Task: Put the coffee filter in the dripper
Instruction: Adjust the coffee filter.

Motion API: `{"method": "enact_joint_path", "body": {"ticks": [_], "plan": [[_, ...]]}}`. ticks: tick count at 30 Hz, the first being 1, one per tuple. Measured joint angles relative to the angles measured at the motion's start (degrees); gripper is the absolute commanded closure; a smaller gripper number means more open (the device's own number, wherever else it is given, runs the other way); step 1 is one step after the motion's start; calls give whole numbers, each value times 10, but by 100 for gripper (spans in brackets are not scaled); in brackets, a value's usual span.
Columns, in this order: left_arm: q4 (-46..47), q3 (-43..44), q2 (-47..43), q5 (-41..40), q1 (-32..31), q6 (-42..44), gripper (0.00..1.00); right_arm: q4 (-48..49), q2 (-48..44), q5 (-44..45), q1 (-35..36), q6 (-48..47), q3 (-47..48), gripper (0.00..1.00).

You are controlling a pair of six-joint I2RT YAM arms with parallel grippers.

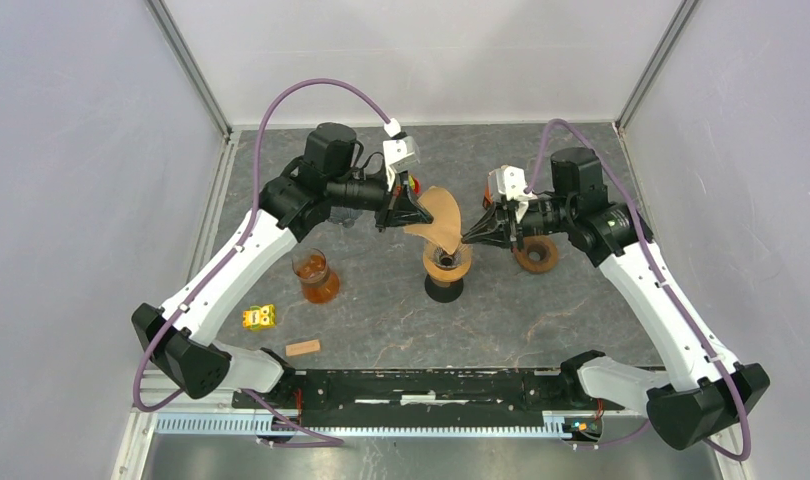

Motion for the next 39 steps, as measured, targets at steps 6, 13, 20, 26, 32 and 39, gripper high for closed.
{"method": "enact_joint_path", "body": {"ticks": [6,13,20,26,32,39], "plan": [[15,-7,2,-2,0,-13,98,23,10,5,0,27,0,95],[19,-10,2,-11,0,-14,98,37,10,50,0,43,0,94],[19,-10,2,4,0,-14,98,50,3,80,0,53,-5,99],[18,-21,2,75,0,-13,98,59,0,65,0,52,-25,100],[10,-27,2,121,0,-2,98,62,-5,40,0,49,-47,100],[-3,-30,2,158,0,23,98,57,-18,6,0,19,-51,100]]}}
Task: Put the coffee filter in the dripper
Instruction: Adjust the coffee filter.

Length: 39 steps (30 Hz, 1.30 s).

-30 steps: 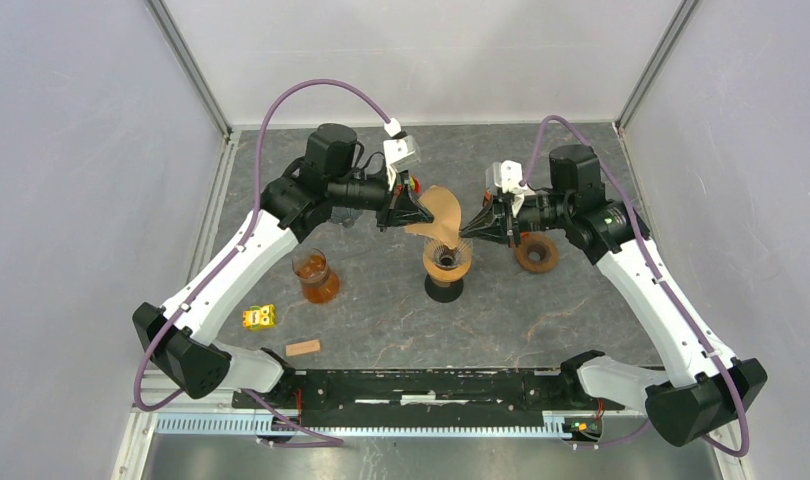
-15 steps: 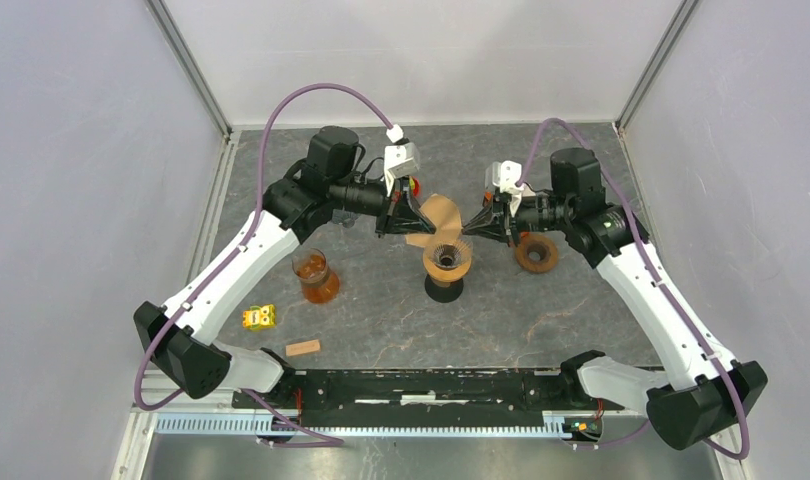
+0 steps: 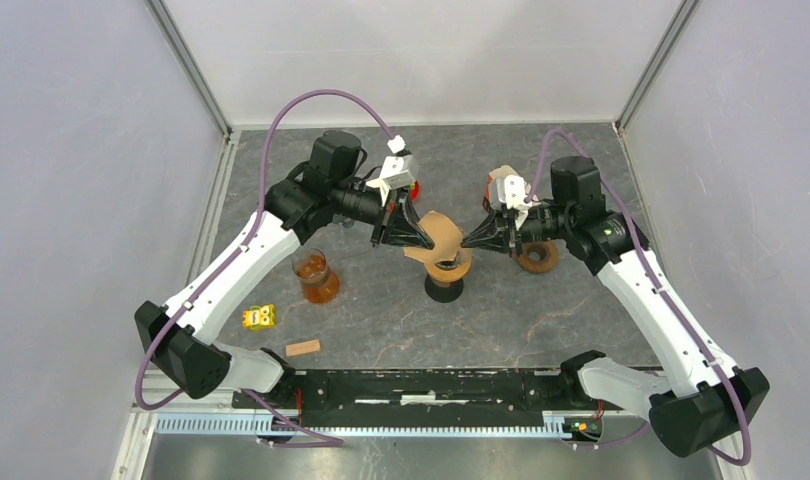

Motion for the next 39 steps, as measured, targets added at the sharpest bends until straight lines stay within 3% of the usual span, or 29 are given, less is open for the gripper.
{"method": "enact_joint_path", "body": {"ticks": [16,39], "plan": [[-57,0,0,7,0,90,98,-80,-8,-51,0,-108,-2,100],[-66,0,0,8,0,116,98,-34,-20,-96,0,-66,-30,100]]}}
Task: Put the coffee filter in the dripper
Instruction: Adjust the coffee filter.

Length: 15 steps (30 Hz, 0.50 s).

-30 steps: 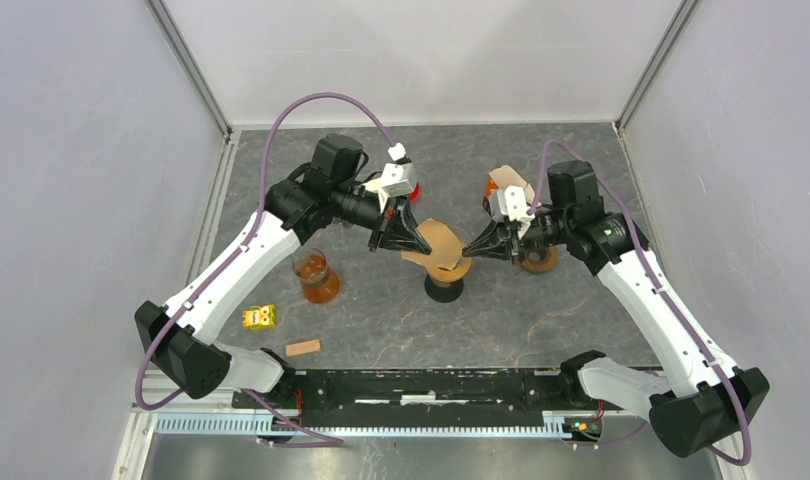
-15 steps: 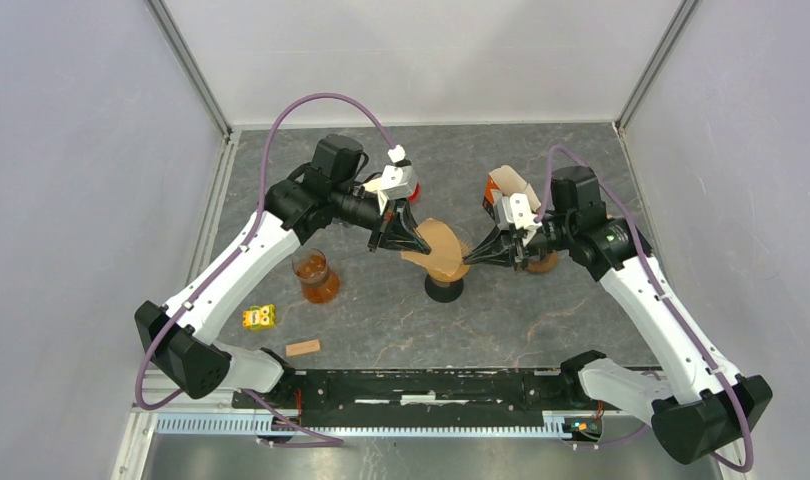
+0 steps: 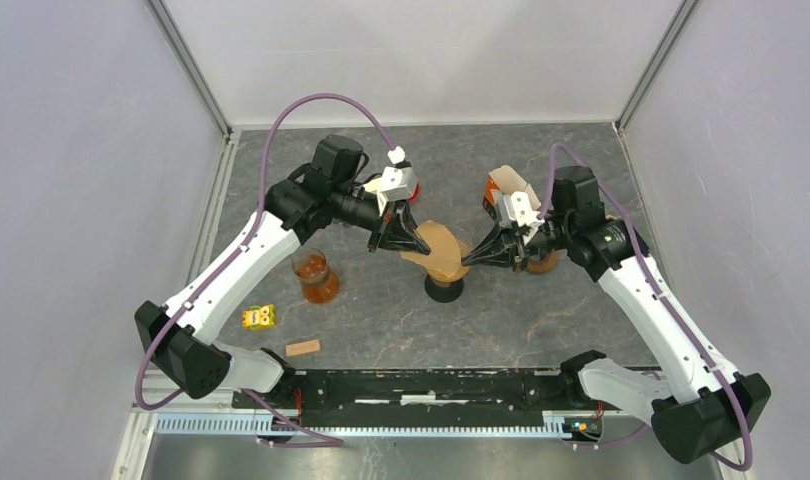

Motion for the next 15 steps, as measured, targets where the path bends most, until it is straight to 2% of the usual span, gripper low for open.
{"method": "enact_joint_path", "body": {"ticks": [15], "plan": [[-3,-9,0,20,0,23,98,14,5,-34,1,11,-7,100]]}}
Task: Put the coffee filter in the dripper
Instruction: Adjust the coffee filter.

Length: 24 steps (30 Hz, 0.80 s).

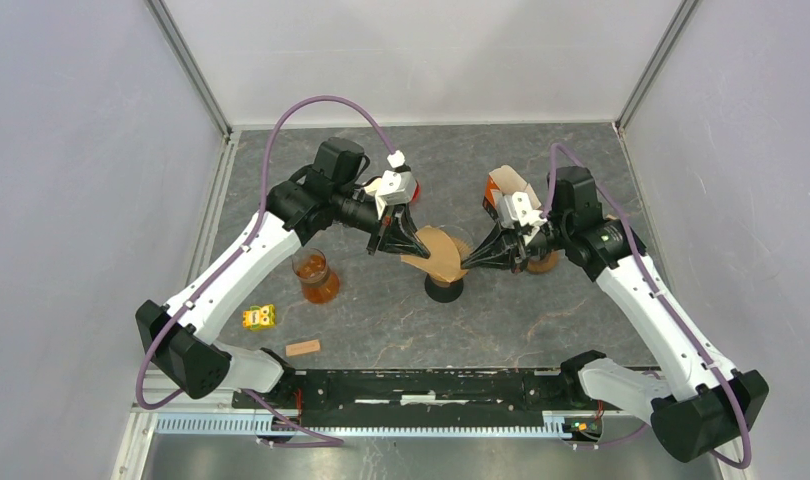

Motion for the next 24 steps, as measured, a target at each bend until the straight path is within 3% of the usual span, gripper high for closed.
{"method": "enact_joint_path", "body": {"ticks": [24], "plan": [[1,-3,0,-4,0,3,98,74,3,1,8,78,-14,98]]}}
